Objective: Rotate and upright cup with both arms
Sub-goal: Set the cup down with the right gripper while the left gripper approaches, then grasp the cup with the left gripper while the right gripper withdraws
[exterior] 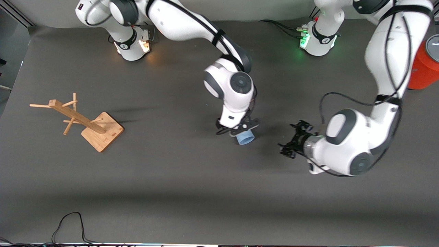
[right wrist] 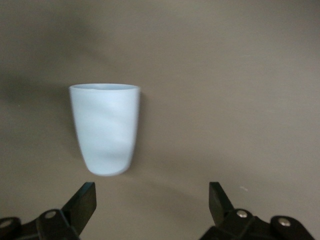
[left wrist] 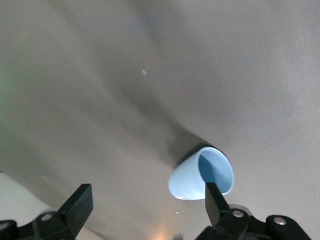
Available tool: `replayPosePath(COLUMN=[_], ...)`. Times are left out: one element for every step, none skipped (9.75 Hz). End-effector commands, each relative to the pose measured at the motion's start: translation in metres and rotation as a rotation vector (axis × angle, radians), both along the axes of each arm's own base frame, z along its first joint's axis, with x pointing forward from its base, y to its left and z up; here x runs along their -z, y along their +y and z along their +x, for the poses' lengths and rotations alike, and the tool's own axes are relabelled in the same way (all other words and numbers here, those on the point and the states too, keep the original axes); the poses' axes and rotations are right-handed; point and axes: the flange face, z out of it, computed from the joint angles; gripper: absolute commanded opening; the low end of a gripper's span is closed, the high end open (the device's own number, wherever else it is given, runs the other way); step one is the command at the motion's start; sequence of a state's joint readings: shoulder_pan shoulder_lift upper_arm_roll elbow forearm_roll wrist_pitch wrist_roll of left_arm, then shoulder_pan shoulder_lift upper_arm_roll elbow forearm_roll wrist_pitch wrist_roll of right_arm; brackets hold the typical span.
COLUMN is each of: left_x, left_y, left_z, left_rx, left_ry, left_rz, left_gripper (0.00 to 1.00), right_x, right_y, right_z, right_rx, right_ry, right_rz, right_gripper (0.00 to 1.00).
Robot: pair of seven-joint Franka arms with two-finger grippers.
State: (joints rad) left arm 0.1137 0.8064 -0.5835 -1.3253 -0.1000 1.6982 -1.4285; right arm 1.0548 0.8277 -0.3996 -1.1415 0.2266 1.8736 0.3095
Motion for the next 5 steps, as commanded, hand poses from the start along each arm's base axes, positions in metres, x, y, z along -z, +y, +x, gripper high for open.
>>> replayPosePath(left_x=[0.032, 0.049, 0.060, 0.069, 0.077], left_y=[-0.050, -0.072, -0.090, -0.104, -0.115], left_z=[-0.004, -0.009, -0.013, -0.019, -0.028], left_rx=[-0.057, -0.092, -0.115, -0.105, -0.090], left_ry=[0.014, 0.016, 0.015, 0.024, 0.031], left_rz=[0.007, 0.015, 0.020, 0.033, 0.067], left_gripper=[1.00, 1.00, 1.00, 1.00, 1.00], right_x=[-0.086, -0.119, -0.152, -0.179, -0.204], right_y=[-0.097, -0.139, -0.172, -0.208, -0.247], right_z=[0.000, 0.007, 0.011, 0.017, 0.025], right_rx=[0.016, 0.028, 0.055, 0.098, 0.125], right_ry=[0.030, 0.050, 0.063, 0.078, 0.079], right_rz=[0.030, 0.037, 0.045, 0.048, 0.064], right_gripper=[1.00, 1.00, 1.00, 1.00, 1.00])
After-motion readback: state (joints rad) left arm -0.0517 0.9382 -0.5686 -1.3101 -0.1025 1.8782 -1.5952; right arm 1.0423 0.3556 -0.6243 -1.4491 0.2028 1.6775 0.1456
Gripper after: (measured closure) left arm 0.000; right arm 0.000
